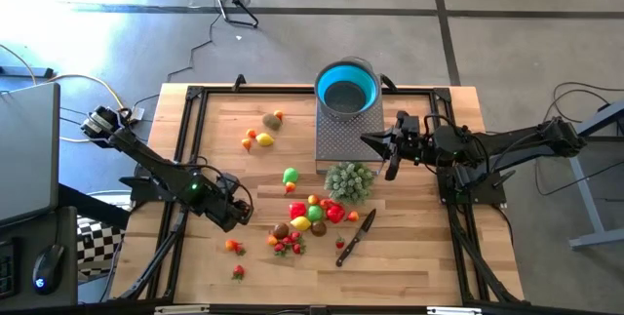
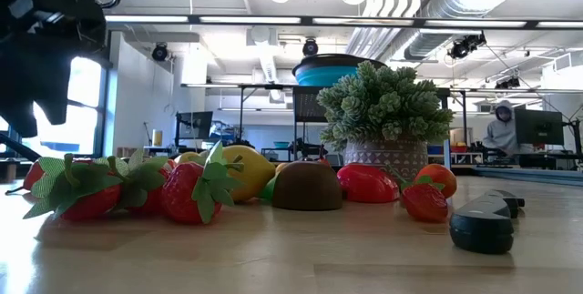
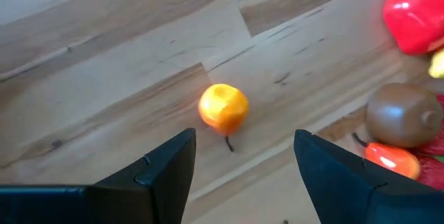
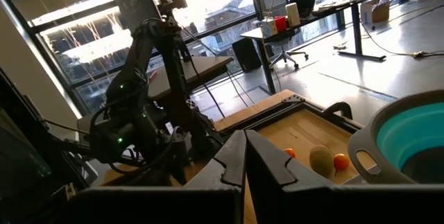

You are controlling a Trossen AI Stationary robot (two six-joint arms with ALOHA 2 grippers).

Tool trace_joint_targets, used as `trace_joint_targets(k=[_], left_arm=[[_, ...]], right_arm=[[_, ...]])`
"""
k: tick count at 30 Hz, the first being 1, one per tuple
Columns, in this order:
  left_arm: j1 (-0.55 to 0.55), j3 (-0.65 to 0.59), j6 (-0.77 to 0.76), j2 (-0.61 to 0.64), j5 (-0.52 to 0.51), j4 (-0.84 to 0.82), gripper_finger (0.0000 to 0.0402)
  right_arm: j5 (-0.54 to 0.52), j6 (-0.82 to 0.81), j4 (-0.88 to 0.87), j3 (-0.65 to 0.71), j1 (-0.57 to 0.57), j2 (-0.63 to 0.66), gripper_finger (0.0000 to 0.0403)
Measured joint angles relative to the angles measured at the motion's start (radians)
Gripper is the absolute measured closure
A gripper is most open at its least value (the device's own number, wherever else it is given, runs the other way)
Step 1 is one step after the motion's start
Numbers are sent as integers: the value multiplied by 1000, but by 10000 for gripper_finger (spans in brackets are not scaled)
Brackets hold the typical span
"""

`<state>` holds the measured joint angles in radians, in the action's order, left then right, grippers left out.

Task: Pick & Place Fruit
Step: Put the orange pear into the blue strainer bowl

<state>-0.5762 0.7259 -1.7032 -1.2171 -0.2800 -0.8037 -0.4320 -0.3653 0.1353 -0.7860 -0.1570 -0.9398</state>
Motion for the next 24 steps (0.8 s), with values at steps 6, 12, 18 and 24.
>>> trace_joint_targets(k=[6,12,18,24], left_arm=[[0,-39,0,0,-3,8,162],[0,-86,22,0,-18,113,162],[0,-102,23,-29,-40,123,162],[0,-102,23,-95,-39,157,162]], right_arm=[[-8,0,-7,0,0,0,401],[-12,0,-7,0,0,0,401],[-12,0,-12,0,0,0,401],[-12,0,-12,0,0,0,401]])
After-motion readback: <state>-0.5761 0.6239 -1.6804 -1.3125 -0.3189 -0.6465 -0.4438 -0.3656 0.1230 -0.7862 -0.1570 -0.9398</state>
